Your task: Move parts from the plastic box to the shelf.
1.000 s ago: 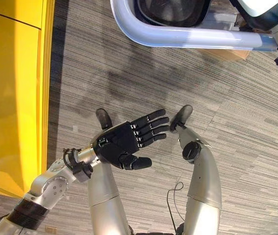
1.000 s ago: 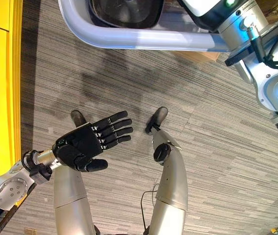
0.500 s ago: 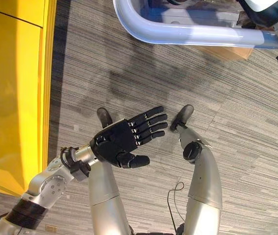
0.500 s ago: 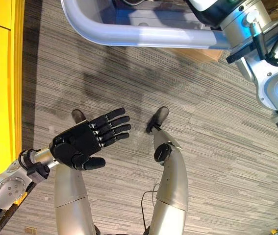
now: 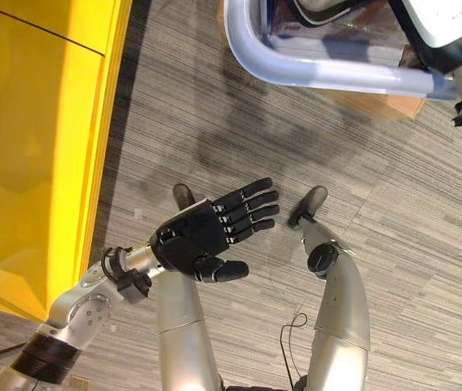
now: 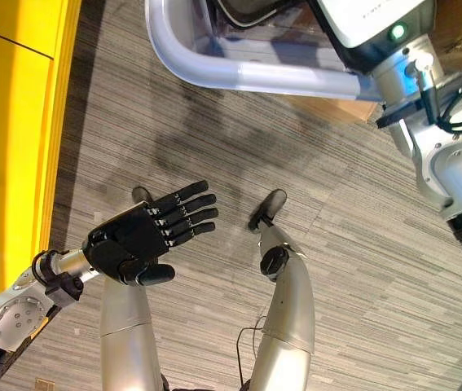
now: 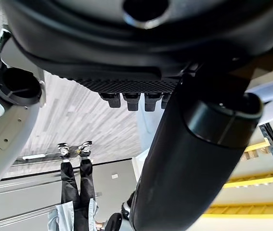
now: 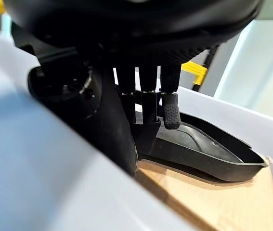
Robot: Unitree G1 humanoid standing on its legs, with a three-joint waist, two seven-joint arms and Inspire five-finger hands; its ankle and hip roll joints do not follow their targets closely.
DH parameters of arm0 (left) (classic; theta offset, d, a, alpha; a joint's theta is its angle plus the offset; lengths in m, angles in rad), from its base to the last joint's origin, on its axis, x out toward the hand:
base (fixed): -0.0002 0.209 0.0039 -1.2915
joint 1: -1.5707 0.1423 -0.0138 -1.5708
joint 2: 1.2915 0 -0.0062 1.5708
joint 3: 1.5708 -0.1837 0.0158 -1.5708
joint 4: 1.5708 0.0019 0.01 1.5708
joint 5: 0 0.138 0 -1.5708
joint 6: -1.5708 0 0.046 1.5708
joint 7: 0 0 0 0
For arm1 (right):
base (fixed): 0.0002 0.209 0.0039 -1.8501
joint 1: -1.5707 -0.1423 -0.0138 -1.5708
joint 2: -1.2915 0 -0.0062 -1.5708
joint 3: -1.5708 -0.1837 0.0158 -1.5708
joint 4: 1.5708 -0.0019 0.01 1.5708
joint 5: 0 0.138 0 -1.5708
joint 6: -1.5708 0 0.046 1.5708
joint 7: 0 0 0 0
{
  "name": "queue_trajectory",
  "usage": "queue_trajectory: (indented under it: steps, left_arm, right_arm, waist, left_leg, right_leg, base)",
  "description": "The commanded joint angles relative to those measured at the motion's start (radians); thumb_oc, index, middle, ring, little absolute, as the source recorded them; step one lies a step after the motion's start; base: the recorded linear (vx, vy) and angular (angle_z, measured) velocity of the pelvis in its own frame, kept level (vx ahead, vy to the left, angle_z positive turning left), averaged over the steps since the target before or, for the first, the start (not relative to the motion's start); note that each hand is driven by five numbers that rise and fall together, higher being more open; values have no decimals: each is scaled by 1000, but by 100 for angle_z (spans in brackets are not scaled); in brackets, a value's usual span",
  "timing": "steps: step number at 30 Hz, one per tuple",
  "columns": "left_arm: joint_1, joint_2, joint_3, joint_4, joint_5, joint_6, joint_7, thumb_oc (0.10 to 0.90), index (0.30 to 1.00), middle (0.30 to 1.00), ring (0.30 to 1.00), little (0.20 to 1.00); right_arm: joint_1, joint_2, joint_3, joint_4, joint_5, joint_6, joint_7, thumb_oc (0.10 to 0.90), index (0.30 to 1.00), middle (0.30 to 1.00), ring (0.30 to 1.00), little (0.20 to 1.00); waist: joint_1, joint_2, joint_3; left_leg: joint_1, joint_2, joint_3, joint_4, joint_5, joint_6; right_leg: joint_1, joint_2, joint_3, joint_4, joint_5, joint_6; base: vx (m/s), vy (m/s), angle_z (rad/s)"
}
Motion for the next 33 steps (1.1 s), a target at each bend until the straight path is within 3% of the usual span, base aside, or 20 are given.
queue_trajectory:
  steps: [1,11,14,21,27,33]
  left_arm:
    - [85,-94,6,-164,7,-35,-87,900,1000,1000,1000,1000]
    - [109,-140,8,-225,22,-37,-38,900,1000,1000,1000,1000]
    - [20,-191,-14,-202,60,-9,27,900,1000,1000,1000,1000]
    - [-127,-246,-112,-89,59,-92,140,900,1000,1000,1000,1000]
    - [-249,-303,-180,-18,83,-135,241,900,1000,1000,1000,1000]
    - [-300,-344,-205,22,130,-168,314,900,1000,1000,1000,1000]
  right_arm:
    - [-5,20,-105,-67,30,-41,-87,400,300,300,300,300]
    - [113,52,-180,-112,63,-122,-52,400,300,300,300,300]
    - [69,84,-153,-78,72,-151,-35,400,300,300,300,300]
    - [56,100,-77,-56,92,-180,-73,400,300,300,300,300]
    - [78,150,-75,-37,69,-204,-75,400,300,300,300,300]
    - [137,169,-96,-27,134,-209,-52,400,300,300,300,300]
  waist:
    - [-22,37,-11]
    - [-25,46,-11]
    - [-36,51,-11]
    - [-84,48,-11]
    - [-118,44,-11]
    - [-144,41,-34]
  left_leg:
    - [75,95,-92,-129,41,-77]
    - [332,102,-3,-239,52,-68]
    - [425,96,37,-253,46,-64]
    - [587,98,108,-288,43,-62]
    - [712,101,151,-325,44,-63]
    - [818,95,179,-359,47,-61]
  right_leg:
    - [120,-13,10,27,-94,154]
    - [319,-20,35,-27,-108,168]
    - [388,-27,47,-38,-113,174]
    - [507,-13,70,-55,-128,177]
    - [609,-1,86,-79,-138,181]
    - [705,9,97,-125,-134,182]
  base:
    - [-56,121,-4]
    - [-26,121,-5]
    - [0,179,-13]
    - [3,146,-11]
    - [17,119,-11]
    - [34,101,-8]
